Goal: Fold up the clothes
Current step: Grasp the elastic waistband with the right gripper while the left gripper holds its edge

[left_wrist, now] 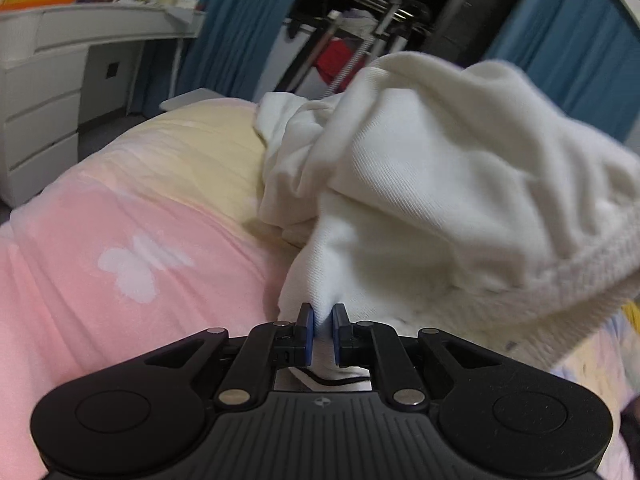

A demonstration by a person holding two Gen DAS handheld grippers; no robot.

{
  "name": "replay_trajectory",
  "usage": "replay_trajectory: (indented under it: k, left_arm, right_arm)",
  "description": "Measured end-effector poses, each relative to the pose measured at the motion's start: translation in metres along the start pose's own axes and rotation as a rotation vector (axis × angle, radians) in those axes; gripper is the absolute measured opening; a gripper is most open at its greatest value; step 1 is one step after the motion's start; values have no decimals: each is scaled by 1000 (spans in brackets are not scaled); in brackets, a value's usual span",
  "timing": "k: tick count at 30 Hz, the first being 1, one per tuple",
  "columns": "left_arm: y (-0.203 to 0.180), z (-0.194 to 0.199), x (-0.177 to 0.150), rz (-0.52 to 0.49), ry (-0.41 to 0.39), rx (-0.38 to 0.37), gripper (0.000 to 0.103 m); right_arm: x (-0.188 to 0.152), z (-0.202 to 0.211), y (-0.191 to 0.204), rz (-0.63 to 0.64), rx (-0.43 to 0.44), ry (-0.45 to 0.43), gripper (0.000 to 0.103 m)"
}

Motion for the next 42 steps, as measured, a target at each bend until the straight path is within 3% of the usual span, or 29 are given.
replay_trajectory:
  k: [4,6,11,17,20,23,28,30,32,37,42]
  left_arm:
    - [-12,10,-8,-73,-12,32,11]
    - [-18,15,-12,-109,-18,48,11]
    - [-37,26,-21,-205,-36,76,28]
    - [-83,33,-34,-350,-86,25,61]
    - [-106,30,-43,-423,-97,13,67]
    - [-121,0,-54,-480,-60,62,67]
    - [-120,-49,-58,-445,4,115,67]
    - [-122,-60,-58,-432,-5,146,69]
    - [-124,-69,-57,-407,-26,165,78]
    - [-126,-85,-51,-374,-88,268,79]
    - [-114,-82,-43,-285,-125,292,81]
  right_arm:
    - [-10,26,-13,27,-48,21,12]
    - [-26,24,-31,-34,-75,58,12]
    - [-59,12,-80,-280,-122,148,12]
    - [-77,10,-94,-322,-181,217,12]
    - [-79,14,-92,-337,-175,224,12]
    - [-76,19,-89,-339,-165,211,12]
    - [-74,21,-84,-314,-162,190,12]
    - [-73,21,-83,-317,-157,179,12]
    - [-71,21,-82,-321,-149,165,12]
    - [-65,22,-77,-296,-142,132,13]
    - [-62,22,-76,-282,-148,110,13]
Point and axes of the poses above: each gripper's, at about its wrist camera, not at the fingertips, and z roughly against the way its jaws point, y to its left, x to its top, the point moved 9 cm from there along -z, roughly the way its jaws point, and after that the axes turned 7 degrees about -z, right-handed, at the moved point
